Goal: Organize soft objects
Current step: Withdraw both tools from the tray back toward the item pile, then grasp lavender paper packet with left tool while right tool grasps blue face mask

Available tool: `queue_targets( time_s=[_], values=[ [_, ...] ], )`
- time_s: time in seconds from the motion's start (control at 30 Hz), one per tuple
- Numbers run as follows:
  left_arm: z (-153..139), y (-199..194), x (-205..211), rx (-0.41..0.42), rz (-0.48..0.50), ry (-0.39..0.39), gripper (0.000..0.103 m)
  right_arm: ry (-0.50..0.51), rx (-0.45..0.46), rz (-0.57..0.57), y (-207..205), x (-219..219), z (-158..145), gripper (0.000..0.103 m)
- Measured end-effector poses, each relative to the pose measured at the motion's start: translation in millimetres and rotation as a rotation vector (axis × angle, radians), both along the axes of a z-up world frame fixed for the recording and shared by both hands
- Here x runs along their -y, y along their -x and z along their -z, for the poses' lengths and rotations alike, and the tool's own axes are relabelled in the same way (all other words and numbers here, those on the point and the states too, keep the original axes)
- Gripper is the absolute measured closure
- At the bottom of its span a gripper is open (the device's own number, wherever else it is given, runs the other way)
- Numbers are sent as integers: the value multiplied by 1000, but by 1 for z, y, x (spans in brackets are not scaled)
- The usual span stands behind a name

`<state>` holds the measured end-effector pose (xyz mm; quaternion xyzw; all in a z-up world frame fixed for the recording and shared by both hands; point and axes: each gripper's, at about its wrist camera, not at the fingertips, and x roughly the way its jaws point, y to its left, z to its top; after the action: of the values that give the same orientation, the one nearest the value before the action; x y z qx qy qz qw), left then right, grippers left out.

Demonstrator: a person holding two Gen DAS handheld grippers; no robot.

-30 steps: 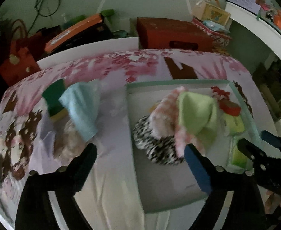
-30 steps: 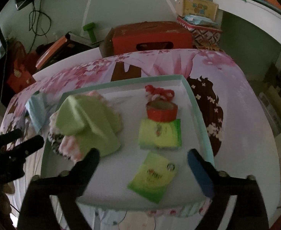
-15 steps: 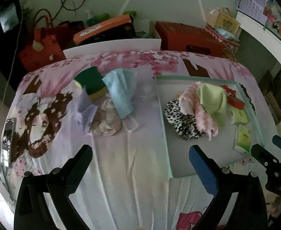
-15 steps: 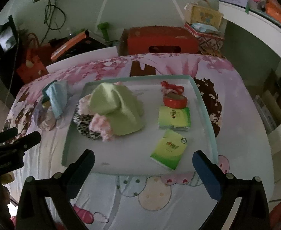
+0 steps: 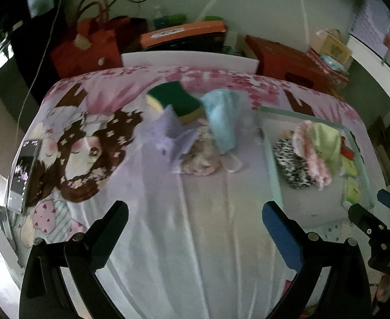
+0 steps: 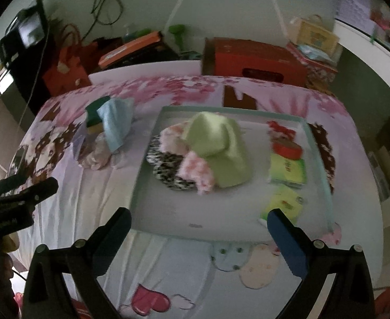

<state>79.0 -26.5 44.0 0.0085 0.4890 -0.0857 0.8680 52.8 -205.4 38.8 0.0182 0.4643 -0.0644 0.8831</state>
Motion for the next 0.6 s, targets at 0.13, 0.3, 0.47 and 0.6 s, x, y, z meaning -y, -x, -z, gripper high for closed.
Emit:
queue_targets(
  time_s=[0.13, 0.3, 0.47, 0.6],
  values=[
    [8, -7, -27, -8, -46, 18, 2, 10, -16, -43, -15, -22, 8, 0],
    [20, -18, -56, -13, -99, 41, 2, 25, -35, -100, -38, -49, 20, 0],
    [31, -28, -75, -10, -136, 55, 2, 27, -47, -141, -58, -68, 30, 0],
    [38, -36, -84, 0, -155, 74, 2, 25, -52, -164, -72, -79, 37, 0]
  ],
)
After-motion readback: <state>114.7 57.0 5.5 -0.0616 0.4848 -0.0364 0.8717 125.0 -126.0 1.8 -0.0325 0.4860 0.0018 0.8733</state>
